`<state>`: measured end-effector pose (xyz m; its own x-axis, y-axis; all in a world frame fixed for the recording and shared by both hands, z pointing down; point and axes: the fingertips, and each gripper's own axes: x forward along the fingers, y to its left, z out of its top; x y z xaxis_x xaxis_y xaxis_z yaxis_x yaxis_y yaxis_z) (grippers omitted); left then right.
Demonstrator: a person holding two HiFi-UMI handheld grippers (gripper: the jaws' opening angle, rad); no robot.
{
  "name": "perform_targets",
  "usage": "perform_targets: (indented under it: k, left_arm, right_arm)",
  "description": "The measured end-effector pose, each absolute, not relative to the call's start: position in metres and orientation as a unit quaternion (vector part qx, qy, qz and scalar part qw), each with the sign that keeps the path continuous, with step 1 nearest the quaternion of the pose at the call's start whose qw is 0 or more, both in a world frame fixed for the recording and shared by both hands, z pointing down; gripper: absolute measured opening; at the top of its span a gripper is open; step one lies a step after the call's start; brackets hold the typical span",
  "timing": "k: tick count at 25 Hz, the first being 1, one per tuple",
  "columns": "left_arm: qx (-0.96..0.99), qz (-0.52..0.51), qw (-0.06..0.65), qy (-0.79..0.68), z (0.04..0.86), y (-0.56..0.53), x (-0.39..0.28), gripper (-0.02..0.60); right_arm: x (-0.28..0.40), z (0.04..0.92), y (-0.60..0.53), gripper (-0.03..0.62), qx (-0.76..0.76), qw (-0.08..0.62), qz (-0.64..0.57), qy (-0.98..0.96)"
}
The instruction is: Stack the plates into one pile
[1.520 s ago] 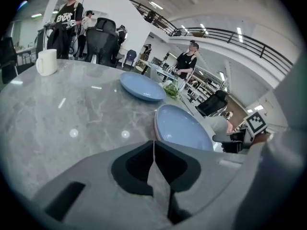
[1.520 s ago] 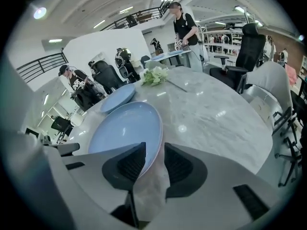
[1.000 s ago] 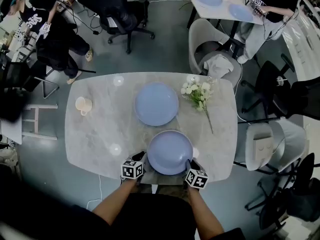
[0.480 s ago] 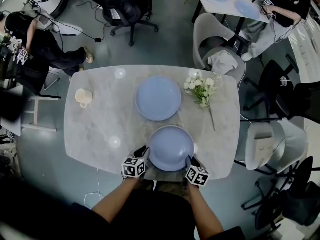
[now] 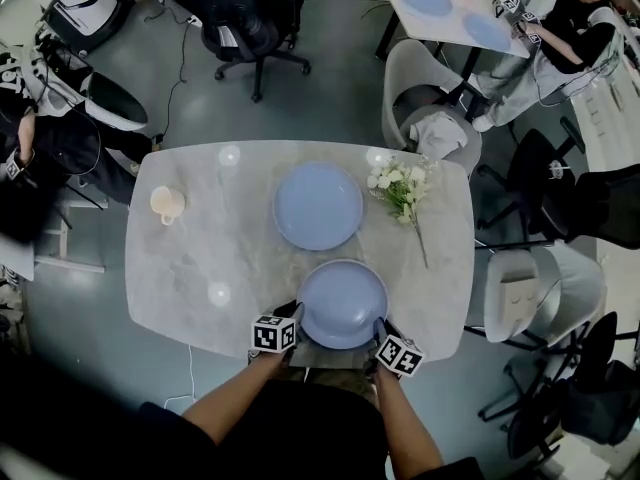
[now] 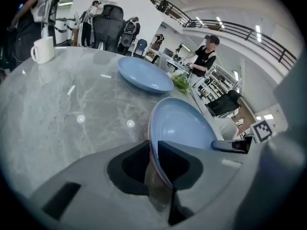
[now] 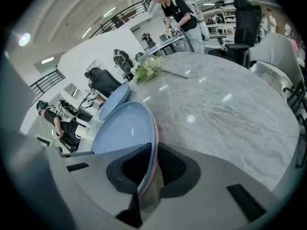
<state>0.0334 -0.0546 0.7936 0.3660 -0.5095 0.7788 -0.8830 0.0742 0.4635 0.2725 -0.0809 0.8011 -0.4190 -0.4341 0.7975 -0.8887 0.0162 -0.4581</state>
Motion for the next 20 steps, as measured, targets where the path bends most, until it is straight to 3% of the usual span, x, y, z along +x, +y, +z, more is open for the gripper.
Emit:
perform_targets:
  k: [20]
  left_arm:
    - [0.677, 0.116, 0.485, -0.542, 0.749, -0.073, -0.023, 0.063]
  right_arm:
    - [0.212, 0.750, -0.122, 0.043, 0.487, 0.201, 0.446, -0.724]
